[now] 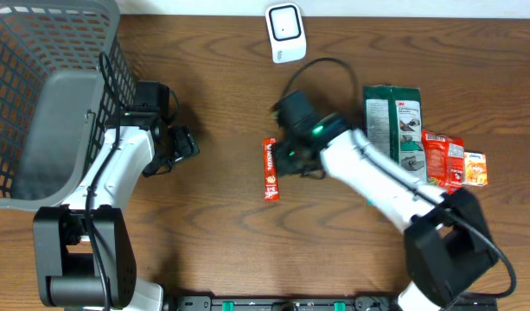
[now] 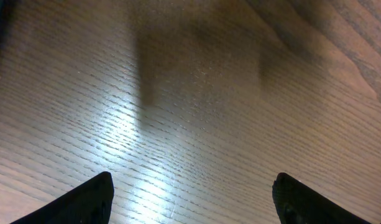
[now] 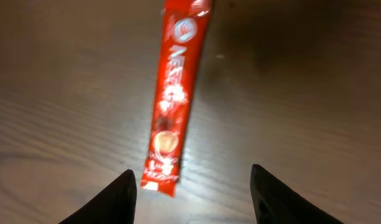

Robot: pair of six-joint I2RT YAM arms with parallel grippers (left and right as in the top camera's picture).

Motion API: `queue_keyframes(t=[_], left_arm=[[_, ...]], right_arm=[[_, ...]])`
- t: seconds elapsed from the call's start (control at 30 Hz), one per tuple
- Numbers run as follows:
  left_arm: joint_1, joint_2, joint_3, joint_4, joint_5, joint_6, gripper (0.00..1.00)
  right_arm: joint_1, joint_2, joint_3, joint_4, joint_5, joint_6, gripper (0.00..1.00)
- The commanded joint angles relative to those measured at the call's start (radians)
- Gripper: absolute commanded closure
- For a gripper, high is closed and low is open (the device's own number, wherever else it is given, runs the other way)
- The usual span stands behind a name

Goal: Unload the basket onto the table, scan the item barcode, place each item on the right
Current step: 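Move the right gripper left over the red Nescafé stick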

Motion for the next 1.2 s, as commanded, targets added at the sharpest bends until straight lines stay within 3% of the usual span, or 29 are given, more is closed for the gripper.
queue_keyframes(t=[0.0,0.27,0.43,0.6,0.83,1.03,1.1,1.17], left_arm=[[0.008,0.002,-0.003,-0.003,-0.016,-0.009,0.17],[0.008,0.002,-0.003,-0.003,-0.016,-0.009,0.17],[0.008,0.002,-0.003,-0.003,-0.016,-0.009,0.17],[0.008,0.002,-0.003,-0.003,-0.016,-0.009,0.17],[0.008,0.002,-0.003,-0.003,-0.016,-0.009,0.17],[0.008,0.002,-0.003,-0.003,-0.016,-0.009,0.17],[0.008,0.002,-0.003,-0.003,-0.016,-0.009,0.17],[0.008,0.002,-0.003,-0.003,-0.016,-0.009,0.17]], right_arm=[[0.108,0.029,-0.007,0.008,0.296,0.145,0.46],[0.199,0.107,-0.009,0.058,0.292,0.208,0.61],[0.228,0.156,-0.009,0.075,0.29,0.208,0.64],[0.233,0.169,-0.011,0.07,0.29,0.208,0.81],[0.233,0.169,-0.037,0.073,0.29,0.222,0.76],[0.233,0.169,-0.092,0.154,0.289,0.222,0.78],[0.233,0.169,-0.095,0.154,0.29,0.222,0.84],[0.23,0.169,-0.095,0.149,0.29,0.221,0.99]])
